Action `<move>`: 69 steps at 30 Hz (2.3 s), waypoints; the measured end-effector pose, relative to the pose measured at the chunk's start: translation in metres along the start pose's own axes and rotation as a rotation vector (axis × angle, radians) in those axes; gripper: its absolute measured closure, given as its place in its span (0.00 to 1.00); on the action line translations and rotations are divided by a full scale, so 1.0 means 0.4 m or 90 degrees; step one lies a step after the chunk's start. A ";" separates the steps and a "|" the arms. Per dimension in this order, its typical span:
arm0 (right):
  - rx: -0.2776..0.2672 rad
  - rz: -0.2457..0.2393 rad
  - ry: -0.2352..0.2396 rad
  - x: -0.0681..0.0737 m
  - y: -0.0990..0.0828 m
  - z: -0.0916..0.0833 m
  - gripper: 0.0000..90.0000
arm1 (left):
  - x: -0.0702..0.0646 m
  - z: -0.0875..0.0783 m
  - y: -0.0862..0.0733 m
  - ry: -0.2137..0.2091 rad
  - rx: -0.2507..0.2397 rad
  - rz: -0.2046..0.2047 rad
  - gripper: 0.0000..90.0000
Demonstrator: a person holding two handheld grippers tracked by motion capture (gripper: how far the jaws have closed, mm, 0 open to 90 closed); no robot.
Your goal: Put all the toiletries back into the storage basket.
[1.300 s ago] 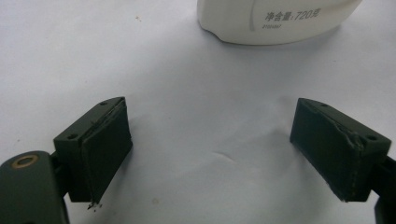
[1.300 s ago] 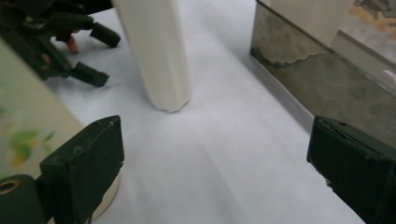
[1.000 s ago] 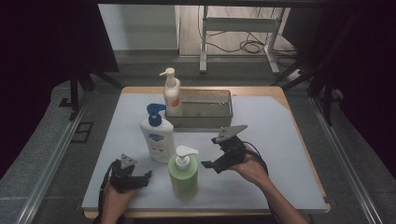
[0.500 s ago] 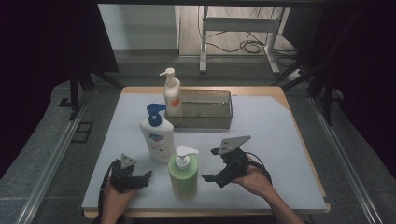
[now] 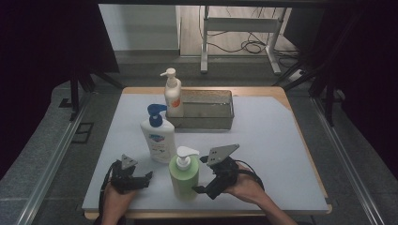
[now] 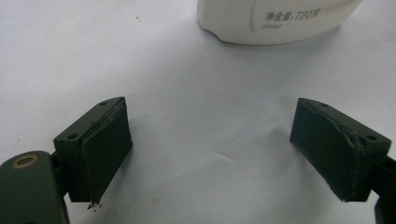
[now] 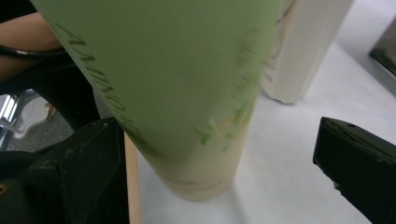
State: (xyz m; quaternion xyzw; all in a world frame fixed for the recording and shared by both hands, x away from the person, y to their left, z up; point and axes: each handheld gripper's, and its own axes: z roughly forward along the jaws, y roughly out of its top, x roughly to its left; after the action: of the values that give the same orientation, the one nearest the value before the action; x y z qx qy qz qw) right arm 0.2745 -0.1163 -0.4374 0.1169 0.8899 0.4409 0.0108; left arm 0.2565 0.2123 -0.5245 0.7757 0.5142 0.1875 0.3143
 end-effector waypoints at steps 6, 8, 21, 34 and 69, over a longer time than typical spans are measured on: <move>-0.003 -0.009 0.011 0.014 0.014 0.027 0.01 | 0.000 0.000 0.000 0.000 0.000 0.000 0.13; -0.005 -0.011 0.014 0.018 0.019 0.034 0.01 | 0.000 0.000 0.000 0.000 0.001 0.001 0.13; -0.017 -0.025 0.013 0.035 0.050 0.076 0.08 | 0.000 0.000 0.000 0.000 0.001 0.001 0.13; -0.009 -0.022 -0.026 0.049 0.058 0.073 0.13 | 0.000 0.000 0.000 0.001 0.001 0.002 0.13; -0.047 0.055 -0.156 -0.086 0.089 -0.012 0.13 | 0.001 0.000 0.000 0.000 -0.001 0.000 0.13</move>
State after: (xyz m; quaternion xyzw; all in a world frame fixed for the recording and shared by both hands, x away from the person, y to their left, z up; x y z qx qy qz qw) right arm 0.3146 -0.1066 -0.4093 0.2074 0.8593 0.4557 0.1047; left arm 0.2568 0.2124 -0.5245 0.7756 0.5138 0.1879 0.3148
